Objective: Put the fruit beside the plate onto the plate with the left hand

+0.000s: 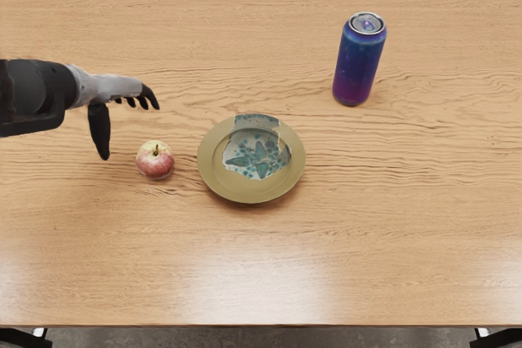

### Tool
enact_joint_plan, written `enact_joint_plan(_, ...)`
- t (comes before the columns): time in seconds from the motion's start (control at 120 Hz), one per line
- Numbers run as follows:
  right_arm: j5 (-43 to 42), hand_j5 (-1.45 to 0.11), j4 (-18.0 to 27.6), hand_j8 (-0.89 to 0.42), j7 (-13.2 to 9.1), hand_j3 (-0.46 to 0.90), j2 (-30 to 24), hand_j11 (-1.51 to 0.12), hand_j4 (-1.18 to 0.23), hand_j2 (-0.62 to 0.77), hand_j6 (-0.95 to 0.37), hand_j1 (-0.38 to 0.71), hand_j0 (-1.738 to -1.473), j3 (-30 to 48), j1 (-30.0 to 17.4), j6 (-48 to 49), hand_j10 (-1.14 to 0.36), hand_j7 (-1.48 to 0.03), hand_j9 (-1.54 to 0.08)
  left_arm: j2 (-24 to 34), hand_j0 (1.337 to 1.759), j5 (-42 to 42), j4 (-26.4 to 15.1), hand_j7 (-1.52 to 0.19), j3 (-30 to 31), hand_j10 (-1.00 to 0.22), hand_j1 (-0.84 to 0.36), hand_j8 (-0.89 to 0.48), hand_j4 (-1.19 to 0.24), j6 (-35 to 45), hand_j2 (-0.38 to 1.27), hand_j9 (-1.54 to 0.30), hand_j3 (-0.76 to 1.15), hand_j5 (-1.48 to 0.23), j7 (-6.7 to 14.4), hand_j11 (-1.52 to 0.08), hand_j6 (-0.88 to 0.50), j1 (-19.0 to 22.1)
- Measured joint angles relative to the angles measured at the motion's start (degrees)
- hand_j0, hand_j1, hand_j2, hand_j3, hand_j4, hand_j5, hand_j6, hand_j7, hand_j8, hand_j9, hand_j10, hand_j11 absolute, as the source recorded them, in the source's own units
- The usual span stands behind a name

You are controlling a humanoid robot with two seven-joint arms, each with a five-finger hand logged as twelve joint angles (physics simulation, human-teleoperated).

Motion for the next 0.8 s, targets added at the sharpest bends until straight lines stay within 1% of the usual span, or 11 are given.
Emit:
enact_joint_plan(0.1,0.0,-0.04,0.0,-0.03,0.0,0.00,0.0,-0.04,-0.03,-0.01,-0.03,-0.31,-1.658,0.0,0.0,0.0,-0.03,-0.04,-0.04,-2.2,1.658,2.6,-0.2,-0.33,0.1,-0.26,0.05,-0.26,-0.26,5.3,0.05,-0.33,0.00,-0.33,0.1,-0.33,-0.26,2.8)
enact_joint_plan(0.142,0.0,-0.04,0.0,-0.03,0.0,0.00,0.0,-0.04,-0.03,-0.01,-0.03,-0.31,-1.658,0.0,0.0,0.0,-0.03,-0.04,-0.04,-3.7,1.658,4.9,-0.3,-0.33,0.1,-0.26,0.05,-0.26,-0.26,7.1,0.05,-0.33,0.00,-0.33,0.1,-0.33,-0.26,5.0)
enact_joint_plan(0.183,0.0,-0.04,0.0,-0.03,0.0,0.00,0.0,-0.04,-0.03,-0.01,-0.03,-0.31,-1.658,0.0,0.0,0.0,-0.03,-0.04,-0.04,-4.4,1.658,6.9,-0.4,-0.33,0.1,-0.26,0.05,-0.26,-0.26,8.3,0.05,-0.33,0.00,-0.33,0.1,-0.33,-0.26,6.0)
enact_joint_plan(0.292,0.0,-0.04,0.0,-0.03,0.0,0.00,0.0,-0.04,-0.03,-0.01,-0.03,-0.31,-1.658,0.0,0.0,0.0,-0.03,-0.04,-0.04,-4.6,1.658,10.3,-0.8,-0.33,0.1,-0.26,0.05,-0.26,-0.26,10.1,0.05,-0.33,0.00,-0.33,0.1,-0.33,-0.26,7.9)
enact_joint_plan(0.383,0.0,-0.04,0.0,-0.03,0.0,0.00,0.0,-0.04,-0.03,-0.01,-0.03,-0.31,-1.658,0.0,0.0,0.0,-0.03,-0.04,-0.04,-4.4,1.658,12.5,-2.7,-0.33,0.1,-0.26,0.05,-0.26,-0.26,11.7,0.05,-0.33,0.00,-0.33,0.1,-0.33,-0.26,10.2)
enact_joint_plan(0.475,0.0,-0.04,0.0,-0.03,0.0,0.00,0.0,-0.04,-0.03,-0.01,-0.03,-0.31,-1.658,0.0,0.0,0.0,-0.03,-0.04,-0.04,-4.1,1.658,13.4,-4.2,-0.33,0.1,-0.26,0.05,-0.26,-0.26,12.3,0.05,-0.33,0.00,-0.33,0.1,-0.33,-0.26,11.2)
enact_joint_plan(0.575,0.0,-0.04,0.0,-0.03,0.0,0.00,0.0,-0.04,-0.03,-0.01,-0.03,-0.31,-1.658,0.0,0.0,0.0,-0.03,-0.04,-0.04,-4.1,1.658,14.0,-4.8,-0.33,0.1,-0.26,0.05,-0.26,-0.26,12.6,0.05,-0.33,0.00,-0.33,0.1,-0.33,-0.26,12.1)
enact_joint_plan(0.7,0.0,-0.04,0.0,-0.03,0.0,0.00,0.0,-0.04,-0.03,-0.01,-0.03,-0.31,-1.658,0.0,0.0,0.0,-0.03,-0.04,-0.04,-4.2,1.658,17.4,-4.9,-0.33,0.1,-0.26,0.05,-0.26,-0.26,13.9,0.05,-0.33,0.00,-0.33,0.1,-0.33,-0.26,13.0)
enact_joint_plan(0.8,0.0,-0.04,0.0,-0.03,0.0,0.00,0.0,-0.04,-0.03,-0.01,-0.03,-0.31,-1.658,0.0,0.0,0.0,-0.03,-0.04,-0.04,-4.8,1.658,20.3,-4.3,-0.33,0.1,-0.26,0.05,-0.26,-0.26,15.3,0.05,-0.33,0.00,-0.33,0.1,-0.33,-0.26,15.0)
